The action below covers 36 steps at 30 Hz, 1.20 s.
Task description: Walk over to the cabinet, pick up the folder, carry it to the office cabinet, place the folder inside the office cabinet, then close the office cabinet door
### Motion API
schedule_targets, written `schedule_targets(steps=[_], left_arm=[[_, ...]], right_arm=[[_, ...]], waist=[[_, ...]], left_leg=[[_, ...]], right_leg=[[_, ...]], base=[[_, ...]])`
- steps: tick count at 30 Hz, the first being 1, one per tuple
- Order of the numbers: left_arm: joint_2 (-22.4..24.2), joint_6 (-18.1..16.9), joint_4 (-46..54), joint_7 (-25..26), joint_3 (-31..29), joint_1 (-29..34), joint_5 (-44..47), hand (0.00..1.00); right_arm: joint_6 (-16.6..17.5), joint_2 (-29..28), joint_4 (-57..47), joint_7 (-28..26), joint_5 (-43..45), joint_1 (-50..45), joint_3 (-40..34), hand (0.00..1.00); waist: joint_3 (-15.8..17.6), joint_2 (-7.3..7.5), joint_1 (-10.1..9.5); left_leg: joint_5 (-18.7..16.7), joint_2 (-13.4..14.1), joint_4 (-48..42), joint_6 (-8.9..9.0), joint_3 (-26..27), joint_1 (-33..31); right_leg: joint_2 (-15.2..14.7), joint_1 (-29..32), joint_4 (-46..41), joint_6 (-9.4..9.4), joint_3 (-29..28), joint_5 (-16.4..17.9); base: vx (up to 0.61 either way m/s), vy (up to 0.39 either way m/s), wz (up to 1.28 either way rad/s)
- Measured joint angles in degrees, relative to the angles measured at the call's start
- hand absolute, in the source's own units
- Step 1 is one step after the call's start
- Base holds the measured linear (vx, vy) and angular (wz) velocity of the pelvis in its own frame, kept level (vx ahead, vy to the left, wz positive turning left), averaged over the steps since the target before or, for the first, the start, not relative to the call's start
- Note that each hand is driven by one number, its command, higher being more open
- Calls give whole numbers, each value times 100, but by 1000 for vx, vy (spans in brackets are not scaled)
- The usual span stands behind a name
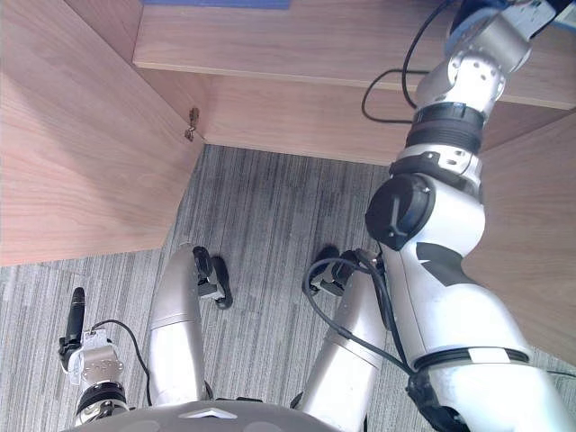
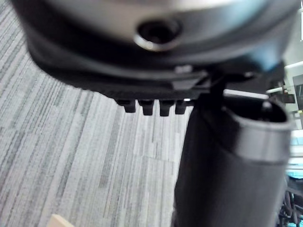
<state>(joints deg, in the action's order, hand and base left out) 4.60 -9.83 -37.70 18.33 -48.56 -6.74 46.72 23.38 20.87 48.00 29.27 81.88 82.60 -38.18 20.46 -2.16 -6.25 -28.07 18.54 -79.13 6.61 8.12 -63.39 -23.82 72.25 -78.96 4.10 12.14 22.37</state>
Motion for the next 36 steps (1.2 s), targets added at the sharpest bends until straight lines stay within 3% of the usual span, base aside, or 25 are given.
schedule_targets(steps=[7,13,22,25,28,34,36], left_arm=[[-1,-1,-6,0,-10,-9,0,100],[-3,-6,-211,-24,-92,-12,-8,100],[-11,-3,-363,-364,-379,-11,-20,100],[-14,7,-374,-522,-429,-10,-77,100],[-39,12,-468,-671,-471,-7,-211,100],[-82,14,-686,-790,-685,14,-212,100],[-94,14,-755,-808,-703,64,-213,100]], right_arm=[[-93,-163,-3,-78,-2,-227,-83,100],[-698,-283,193,-390,-428,-637,-58,100],[-2156,-41,1131,-932,-2891,-940,826,100],[-2455,93,1269,-1197,-3812,-984,1070,100],[-2672,200,1306,-1396,-4456,-982,1337,100],[-2825,359,1303,-1629,-5378,-968,1698,100],[-2856,498,1299,-1684,-6053,-966,1871,100]], waist=[[-2,3,11],[-132,72,36],[-416,129,72],[-417,128,61],[-430,123,33],[-430,124,-19],[-430,124,-35]], left_leg=[[0,5,14,1,-3,13],[-5,21,48,9,7,57],[-2,44,203,28,43,228],[-4,44,223,32,45,287],[-3,44,242,34,35,296],[-1,37,260,29,42,282],[-2,31,274,27,50,275]], right_leg=[[5,-27,21,-1,12,1],[8,-69,64,-1,22,1],[50,-248,218,-7,74,-2],[48,-314,235,-7,85,-2],[48,-342,263,-8,109,-1],[44,-341,300,-29,116,-13],[37,-338,318,-33,118,-16]], base=[[18,45,0],[21,50,-2],[27,40,-2],[27,44,0],[16,45,1],[18,48,1],[31,58,2]])
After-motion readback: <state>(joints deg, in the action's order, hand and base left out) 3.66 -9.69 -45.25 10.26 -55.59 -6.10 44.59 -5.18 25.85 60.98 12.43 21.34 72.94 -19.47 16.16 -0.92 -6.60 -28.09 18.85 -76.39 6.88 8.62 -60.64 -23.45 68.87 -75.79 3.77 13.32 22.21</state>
